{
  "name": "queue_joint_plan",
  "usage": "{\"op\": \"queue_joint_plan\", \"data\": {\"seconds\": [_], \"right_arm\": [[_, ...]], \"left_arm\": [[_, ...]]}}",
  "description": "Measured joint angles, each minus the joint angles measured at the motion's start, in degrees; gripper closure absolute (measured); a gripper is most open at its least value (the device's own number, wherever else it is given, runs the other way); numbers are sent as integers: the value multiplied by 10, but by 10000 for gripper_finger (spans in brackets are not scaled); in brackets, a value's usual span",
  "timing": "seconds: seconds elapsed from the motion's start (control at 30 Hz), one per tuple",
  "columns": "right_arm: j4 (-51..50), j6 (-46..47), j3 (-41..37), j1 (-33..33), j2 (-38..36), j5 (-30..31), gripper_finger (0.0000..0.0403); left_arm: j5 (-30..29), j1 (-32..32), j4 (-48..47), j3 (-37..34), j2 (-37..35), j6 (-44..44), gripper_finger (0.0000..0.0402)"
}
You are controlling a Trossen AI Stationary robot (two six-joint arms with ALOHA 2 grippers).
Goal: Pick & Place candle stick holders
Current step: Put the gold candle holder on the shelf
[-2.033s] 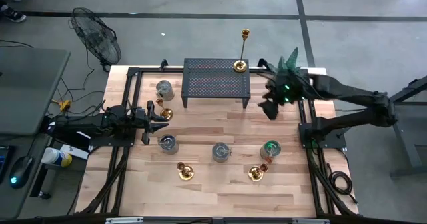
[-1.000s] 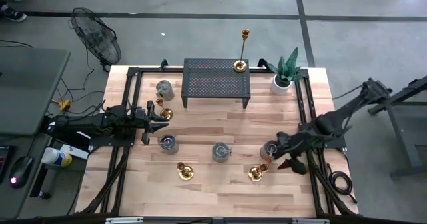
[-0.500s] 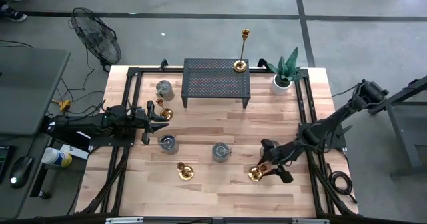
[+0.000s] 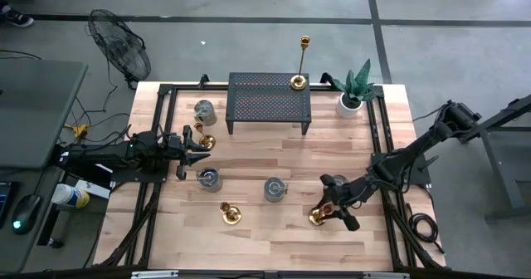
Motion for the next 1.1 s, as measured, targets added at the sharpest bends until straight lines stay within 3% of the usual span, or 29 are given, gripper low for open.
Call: {"op": "queue_joint_plan", "data": {"seconds": [0.73,1.1], "right_arm": [[-38,1,-2,7,0,-3,313],[-38,0,-2,7,0,-4,367]], "left_arm": [[0,0,0,0,0,0,330],[0,0,0,0,0,0,330]]}}
